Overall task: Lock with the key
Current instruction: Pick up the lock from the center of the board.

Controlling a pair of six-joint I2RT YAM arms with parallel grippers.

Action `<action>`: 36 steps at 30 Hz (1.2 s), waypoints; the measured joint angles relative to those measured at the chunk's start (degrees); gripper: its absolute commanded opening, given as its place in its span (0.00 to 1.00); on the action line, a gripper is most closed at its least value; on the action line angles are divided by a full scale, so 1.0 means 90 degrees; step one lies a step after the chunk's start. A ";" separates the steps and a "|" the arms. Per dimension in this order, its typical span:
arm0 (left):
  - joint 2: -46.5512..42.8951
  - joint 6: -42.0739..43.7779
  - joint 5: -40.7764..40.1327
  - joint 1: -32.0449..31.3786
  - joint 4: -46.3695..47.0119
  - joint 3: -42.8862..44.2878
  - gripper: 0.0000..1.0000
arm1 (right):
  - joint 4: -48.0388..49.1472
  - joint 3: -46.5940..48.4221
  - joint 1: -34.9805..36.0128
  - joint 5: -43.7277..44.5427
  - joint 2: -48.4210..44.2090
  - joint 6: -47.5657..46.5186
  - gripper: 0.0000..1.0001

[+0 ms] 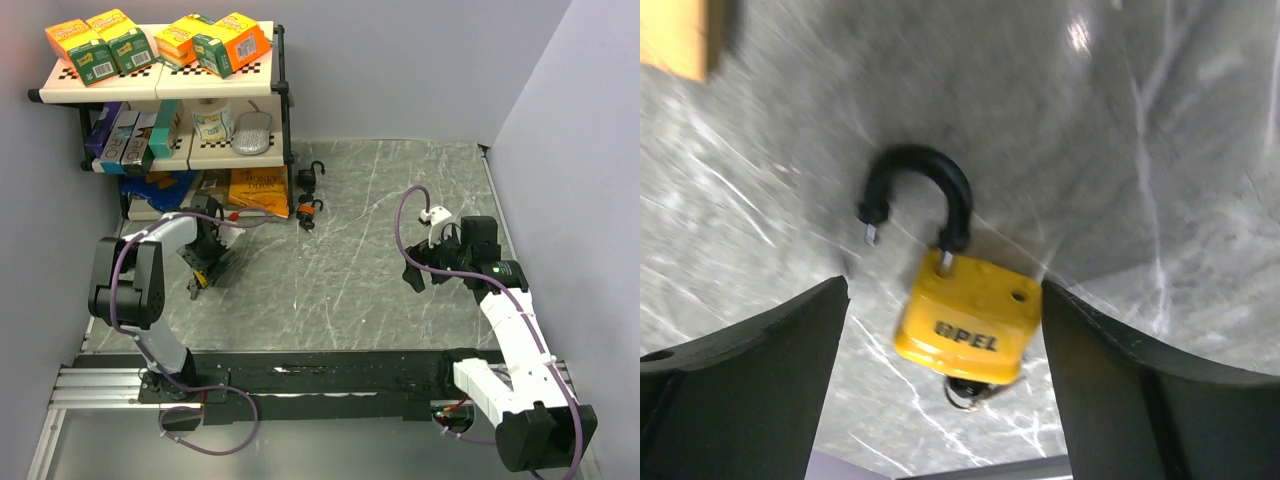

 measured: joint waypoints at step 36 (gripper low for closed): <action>-0.2157 -0.5260 0.2239 -0.0984 0.0194 0.1991 0.01 | 0.0901 0.0967 0.0034 -0.0729 -0.0085 0.2125 1.00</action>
